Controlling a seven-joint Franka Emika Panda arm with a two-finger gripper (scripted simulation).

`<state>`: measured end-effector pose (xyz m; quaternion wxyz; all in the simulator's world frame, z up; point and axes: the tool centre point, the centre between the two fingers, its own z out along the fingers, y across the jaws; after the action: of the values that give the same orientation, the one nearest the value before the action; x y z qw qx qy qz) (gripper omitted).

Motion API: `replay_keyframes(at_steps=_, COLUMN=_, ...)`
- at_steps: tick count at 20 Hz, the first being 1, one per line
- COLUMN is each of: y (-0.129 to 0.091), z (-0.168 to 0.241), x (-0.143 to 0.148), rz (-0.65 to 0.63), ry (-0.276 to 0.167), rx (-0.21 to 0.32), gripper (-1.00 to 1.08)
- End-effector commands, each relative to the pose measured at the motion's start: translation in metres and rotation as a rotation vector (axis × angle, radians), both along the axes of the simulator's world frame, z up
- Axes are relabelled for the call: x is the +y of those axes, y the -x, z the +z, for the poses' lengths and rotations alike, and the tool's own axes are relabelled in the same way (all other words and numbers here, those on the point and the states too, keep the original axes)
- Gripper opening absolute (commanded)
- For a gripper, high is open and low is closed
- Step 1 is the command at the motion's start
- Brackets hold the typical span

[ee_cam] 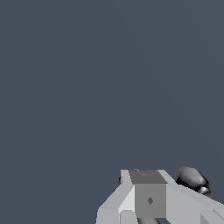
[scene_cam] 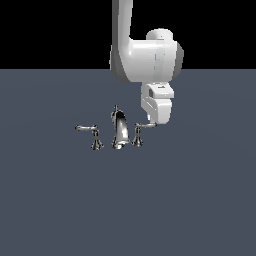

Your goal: Turn on the faucet by rotating a designated handle.

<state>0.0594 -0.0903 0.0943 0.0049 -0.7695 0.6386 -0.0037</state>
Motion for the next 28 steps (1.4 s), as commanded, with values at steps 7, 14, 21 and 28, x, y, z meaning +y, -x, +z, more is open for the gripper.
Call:
replay_keyframes(at_steps=7, y=0.027, z=0.0, x=0.0, rz=-0.005, ry=0.001, rx=0.007, gripper=-1.0)
replay_keyframes(at_steps=14, y=0.05, z=0.0, x=-0.001, rz=-0.009, ry=0.002, rx=0.011, gripper=-1.0)
replay_keyframes(at_steps=21, y=0.059, z=0.0, x=0.006, rz=-0.014, ry=0.004, rx=0.008, gripper=-1.0)
replay_keyframes(at_steps=28, y=0.077, z=0.0, x=0.032, rz=-0.011, ry=0.003, rx=0.011, gripper=-1.0)
